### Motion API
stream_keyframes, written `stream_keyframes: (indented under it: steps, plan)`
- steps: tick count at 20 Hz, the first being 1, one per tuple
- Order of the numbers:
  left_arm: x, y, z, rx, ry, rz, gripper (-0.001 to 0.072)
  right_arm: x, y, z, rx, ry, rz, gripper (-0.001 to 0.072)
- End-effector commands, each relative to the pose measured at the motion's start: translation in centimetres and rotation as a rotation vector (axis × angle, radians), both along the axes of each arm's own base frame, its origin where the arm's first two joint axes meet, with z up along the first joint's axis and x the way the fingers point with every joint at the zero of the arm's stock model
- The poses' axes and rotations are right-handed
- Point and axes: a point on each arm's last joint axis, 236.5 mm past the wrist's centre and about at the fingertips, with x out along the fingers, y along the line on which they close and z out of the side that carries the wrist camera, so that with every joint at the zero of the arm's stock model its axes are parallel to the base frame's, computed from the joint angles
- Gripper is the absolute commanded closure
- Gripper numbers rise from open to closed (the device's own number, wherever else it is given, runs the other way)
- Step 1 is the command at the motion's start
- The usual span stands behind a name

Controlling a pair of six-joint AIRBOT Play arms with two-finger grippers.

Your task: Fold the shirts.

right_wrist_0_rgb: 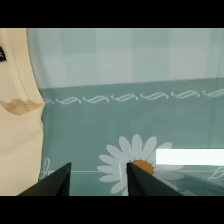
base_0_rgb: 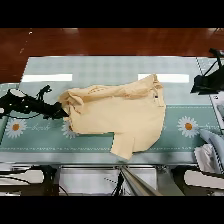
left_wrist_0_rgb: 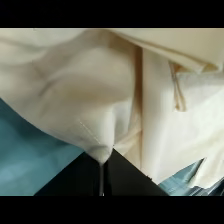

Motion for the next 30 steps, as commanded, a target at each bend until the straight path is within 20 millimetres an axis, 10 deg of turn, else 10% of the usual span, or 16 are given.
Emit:
stream_keyframes:
  steps: [1, 6, 11, 20, 23, 25, 28, 30]
  plan:
    - [0.1, 0.0, 1.8, -0.013, -0.043, -0.015, 0.0682, -4.0, 2.6, -3.2, 0.142, 0.005, -0.061, 0.0272]
    - [0.1, -0.3, 4.7, -0.005, -0.109, -0.036, 0.0682, -9.1, 10.8, -8.4, 0.442, -0.010, -0.147, 0.0175]
    - [-0.3, -0.7, 5.8, -0.020, -0.119, -0.048, 0.0682, -13.8, 13.8, -10.8, 0.518, 0.048, -0.179, 0.0184]
    - [0.5, -1.6, 6.6, -0.072, -0.137, -0.014, 0.0682, -14.9, 16.5, -13.4, 0.612, -0.026, -0.357, 0.0233]
    - [0.7, -1.8, 6.8, -0.083, -0.142, -0.008, 0.0682, -13.9, 18.0, -14.4, 0.554, -0.075, -0.321, 0.0349]
    - [0.7, -1.8, 7.0, -0.088, -0.141, -0.009, 0.0682, -13.0, 19.9, -13.7, 0.565, -0.104, -0.280, 0.0643]
    - [2.3, -1.4, 9.6, -0.059, -0.238, -0.015, 0.0683, -10.7, 21.1, -8.4, 0.623, -0.179, -0.102, 0.0674]
    - [4.8, -1.2, 15.3, -0.041, -0.412, -0.013, 0.0683, -7.2, 20.2, -1.6, 0.615, -0.349, -0.004, 0.0674]
